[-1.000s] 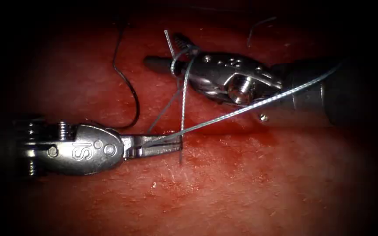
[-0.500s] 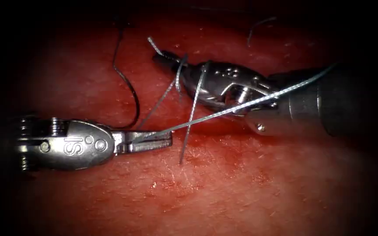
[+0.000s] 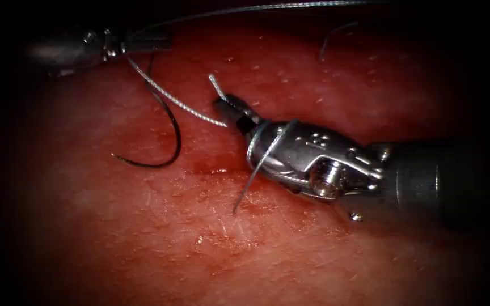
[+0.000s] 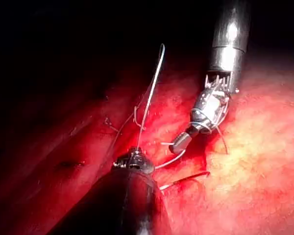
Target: Wound Closure
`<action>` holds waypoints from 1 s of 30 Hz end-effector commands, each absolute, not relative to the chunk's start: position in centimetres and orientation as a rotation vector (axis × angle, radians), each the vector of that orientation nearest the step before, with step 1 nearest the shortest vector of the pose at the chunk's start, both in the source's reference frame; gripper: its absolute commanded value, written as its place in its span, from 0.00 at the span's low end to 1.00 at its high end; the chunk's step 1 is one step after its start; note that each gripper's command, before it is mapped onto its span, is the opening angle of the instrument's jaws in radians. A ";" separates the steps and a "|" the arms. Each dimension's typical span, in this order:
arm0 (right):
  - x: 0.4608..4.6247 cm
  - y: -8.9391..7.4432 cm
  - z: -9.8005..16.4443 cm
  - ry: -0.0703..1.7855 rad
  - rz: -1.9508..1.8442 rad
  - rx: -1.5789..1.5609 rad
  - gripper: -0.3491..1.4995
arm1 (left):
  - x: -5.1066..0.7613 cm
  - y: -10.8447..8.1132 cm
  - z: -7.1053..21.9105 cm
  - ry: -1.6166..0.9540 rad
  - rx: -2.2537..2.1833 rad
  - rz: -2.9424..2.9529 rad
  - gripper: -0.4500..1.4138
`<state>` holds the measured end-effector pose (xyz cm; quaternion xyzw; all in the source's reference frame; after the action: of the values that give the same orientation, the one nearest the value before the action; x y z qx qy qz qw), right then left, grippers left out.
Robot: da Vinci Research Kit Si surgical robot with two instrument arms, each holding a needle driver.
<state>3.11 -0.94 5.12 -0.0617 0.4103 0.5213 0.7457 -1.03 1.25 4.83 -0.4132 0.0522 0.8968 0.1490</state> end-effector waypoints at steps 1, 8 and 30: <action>3.13 -1.1 5.1 0.899 1.129 -0.132 0.00 | -1.09 1.4 4.9 0.159 -1.186 2.588 0.00; 3.04 -1.4 5.0 0.910 1.090 -0.139 0.00 | -1.05 2.0 5.0 0.268 -1.173 2.666 0.00; 3.06 -2.2 4.8 0.947 1.015 -0.113 0.00 | -1.33 3.5 5.3 0.622 -1.184 2.698 0.00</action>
<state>3.03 -2.16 4.71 -0.0535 0.4375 0.4663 0.7670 -1.28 3.44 5.27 -0.3906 0.2066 0.8949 0.0627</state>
